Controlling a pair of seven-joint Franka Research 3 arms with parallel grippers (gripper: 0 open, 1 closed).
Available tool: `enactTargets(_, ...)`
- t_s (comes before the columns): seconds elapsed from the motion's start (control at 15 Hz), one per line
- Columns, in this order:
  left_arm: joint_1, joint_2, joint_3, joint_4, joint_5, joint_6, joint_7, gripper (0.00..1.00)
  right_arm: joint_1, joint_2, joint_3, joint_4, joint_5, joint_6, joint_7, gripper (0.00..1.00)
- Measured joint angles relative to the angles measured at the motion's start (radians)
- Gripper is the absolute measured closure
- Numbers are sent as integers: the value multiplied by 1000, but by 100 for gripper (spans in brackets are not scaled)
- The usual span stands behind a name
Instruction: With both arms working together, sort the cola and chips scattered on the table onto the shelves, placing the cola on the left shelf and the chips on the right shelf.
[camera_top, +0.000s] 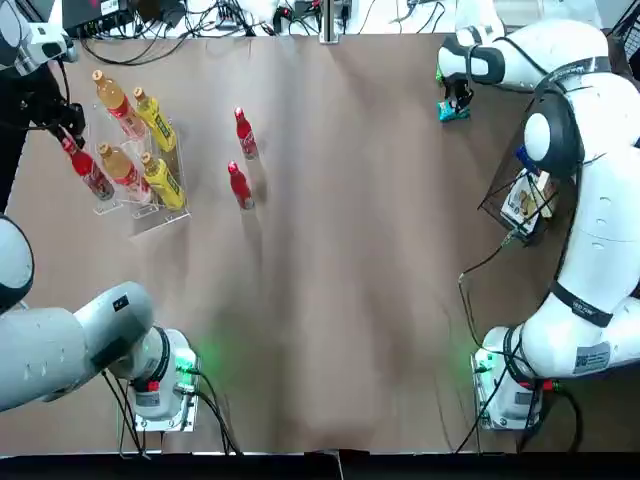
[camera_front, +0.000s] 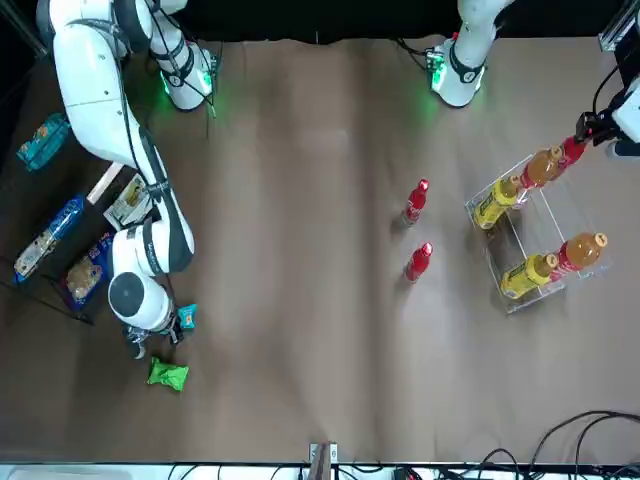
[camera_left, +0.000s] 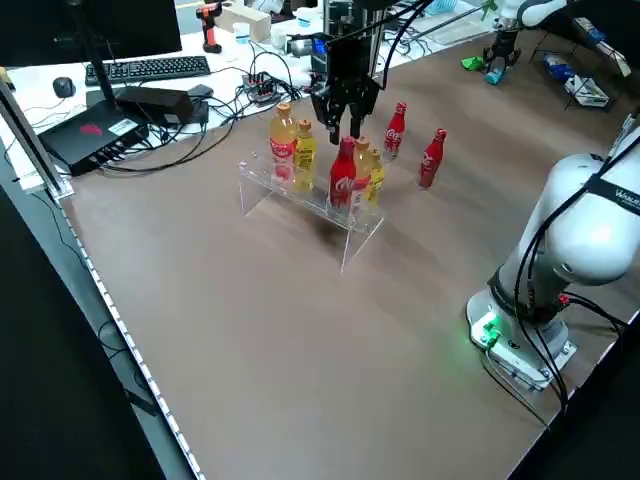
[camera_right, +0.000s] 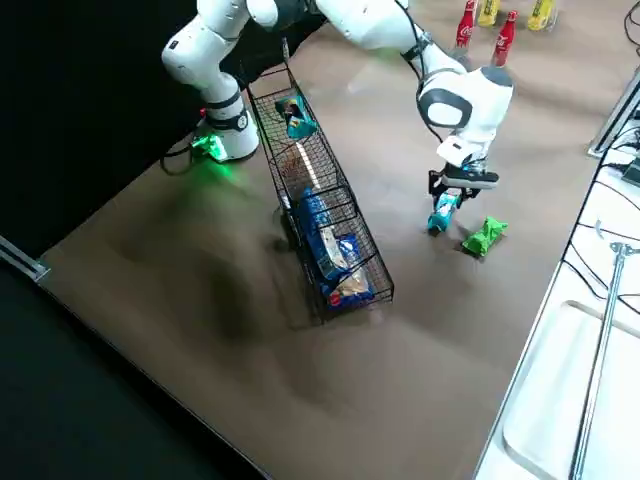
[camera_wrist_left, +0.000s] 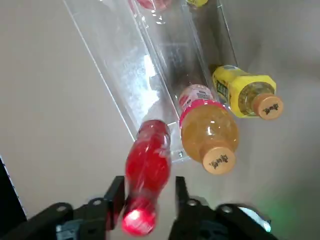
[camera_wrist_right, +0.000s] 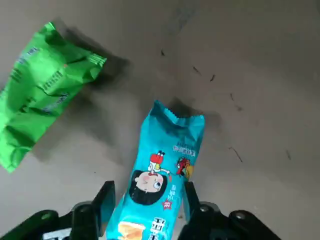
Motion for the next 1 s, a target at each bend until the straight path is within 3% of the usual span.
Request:
enactTargets(0.07, 0, -1, 0, 0, 0, 2, 0, 46, 0, 7, 0, 0, -1, 3, 0, 37)
enactTargets(0.13, 0, -6, -1, 2, 0, 5, 1, 28, 0, 12, 0, 0, -2, 4, 0, 37)
enactTargets(0.33, -3, -13, -6, 34, 0, 11, 1, 2, 0, 18, 0, 0, -2, 13, 0, 40)
enactTargets(0.47, -12, -12, -13, 76, -10, 11, 1, 0, 0, 26, 0, -2, -2, 19, 0, 44)
enactTargets(0.67, -25, 11, -74, 143, -87, 5, -67, 0, 0, 28, 0, -2, -2, 21, 16, 70)
enactTargets(1.0, -52, 205, -303, 297, -103, -6, -377, 0, 0, 7, -2, 13, -2, -10, 49, 76)
